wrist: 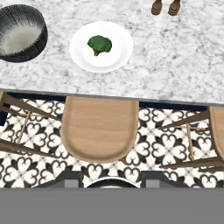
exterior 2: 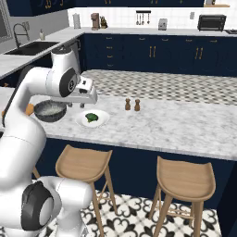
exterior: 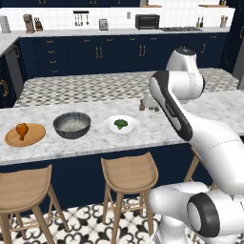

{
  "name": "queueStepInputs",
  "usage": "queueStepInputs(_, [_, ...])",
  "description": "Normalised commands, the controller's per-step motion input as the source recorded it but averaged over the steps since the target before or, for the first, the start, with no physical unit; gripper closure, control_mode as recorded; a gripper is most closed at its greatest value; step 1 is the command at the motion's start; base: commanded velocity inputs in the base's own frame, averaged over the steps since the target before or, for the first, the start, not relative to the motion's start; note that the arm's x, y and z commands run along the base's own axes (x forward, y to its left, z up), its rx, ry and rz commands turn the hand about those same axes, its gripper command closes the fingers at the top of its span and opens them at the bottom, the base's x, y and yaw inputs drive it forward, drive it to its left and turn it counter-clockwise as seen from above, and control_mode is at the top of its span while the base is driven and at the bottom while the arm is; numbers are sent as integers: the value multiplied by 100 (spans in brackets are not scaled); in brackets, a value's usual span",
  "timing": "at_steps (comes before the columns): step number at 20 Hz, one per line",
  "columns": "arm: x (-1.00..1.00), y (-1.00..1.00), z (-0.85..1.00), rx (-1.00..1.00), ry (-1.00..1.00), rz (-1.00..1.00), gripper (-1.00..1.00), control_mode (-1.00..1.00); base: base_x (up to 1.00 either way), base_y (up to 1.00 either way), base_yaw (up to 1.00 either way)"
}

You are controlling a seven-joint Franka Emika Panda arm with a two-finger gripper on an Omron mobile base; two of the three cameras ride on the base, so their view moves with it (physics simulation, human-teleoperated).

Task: Pick the chicken drumstick and broccoli from their plates and place them in the bowl. Then put the bowl in the fridge.

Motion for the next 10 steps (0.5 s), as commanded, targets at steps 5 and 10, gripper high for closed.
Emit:
queueStepInputs(5, [-49,27,-7,0,-3,3,-100,-100,0,0,0])
queueStepInputs(10, [2,40,-38,-13,5,17,-100,-100,0,0,0])
